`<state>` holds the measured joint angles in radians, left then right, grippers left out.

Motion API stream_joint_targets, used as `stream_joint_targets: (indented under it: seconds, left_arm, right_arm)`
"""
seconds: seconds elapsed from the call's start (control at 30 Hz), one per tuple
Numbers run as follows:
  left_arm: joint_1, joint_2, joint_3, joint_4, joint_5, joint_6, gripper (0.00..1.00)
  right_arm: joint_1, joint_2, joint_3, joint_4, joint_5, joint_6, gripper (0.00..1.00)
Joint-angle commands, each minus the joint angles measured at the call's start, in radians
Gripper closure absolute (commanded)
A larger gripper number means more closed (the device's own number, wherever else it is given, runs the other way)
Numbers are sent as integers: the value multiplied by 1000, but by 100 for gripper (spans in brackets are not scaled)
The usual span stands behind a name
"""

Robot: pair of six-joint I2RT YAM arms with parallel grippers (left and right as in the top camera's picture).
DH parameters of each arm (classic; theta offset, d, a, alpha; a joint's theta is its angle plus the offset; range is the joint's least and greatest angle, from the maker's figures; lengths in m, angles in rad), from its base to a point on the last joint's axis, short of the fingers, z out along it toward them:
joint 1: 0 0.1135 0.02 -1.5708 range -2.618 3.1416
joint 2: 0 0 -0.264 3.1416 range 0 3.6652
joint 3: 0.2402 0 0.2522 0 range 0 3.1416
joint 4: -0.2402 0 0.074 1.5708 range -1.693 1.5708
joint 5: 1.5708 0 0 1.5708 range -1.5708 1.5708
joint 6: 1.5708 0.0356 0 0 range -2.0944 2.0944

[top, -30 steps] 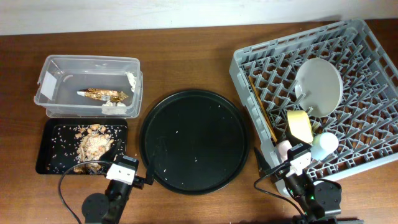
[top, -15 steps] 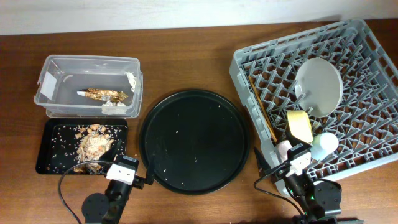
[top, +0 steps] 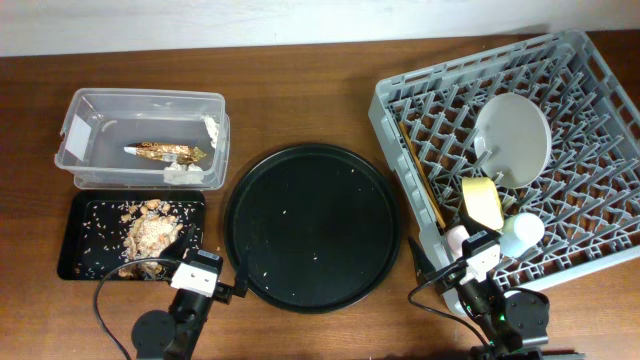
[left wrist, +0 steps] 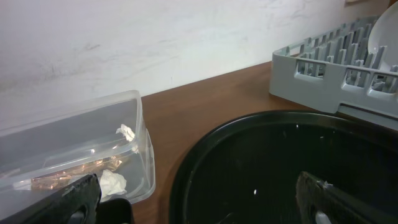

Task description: Sort waste into correct bins and load items into the dishwasher rack

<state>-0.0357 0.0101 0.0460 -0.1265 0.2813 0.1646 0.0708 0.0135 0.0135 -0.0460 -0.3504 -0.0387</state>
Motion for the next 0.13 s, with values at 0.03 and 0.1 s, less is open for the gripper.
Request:
stream_joint_targets:
  seconds: [0.03, 0.1]
  left_arm:
    - [6, -4, -7, 2, 11, 10, 0]
    - [6, -4, -7, 2, 11, 10, 1]
  right_arm:
    - [-6, -10, -8, -2, -12, -6, 1]
    - [-6, -10, -8, -2, -12, -6, 1]
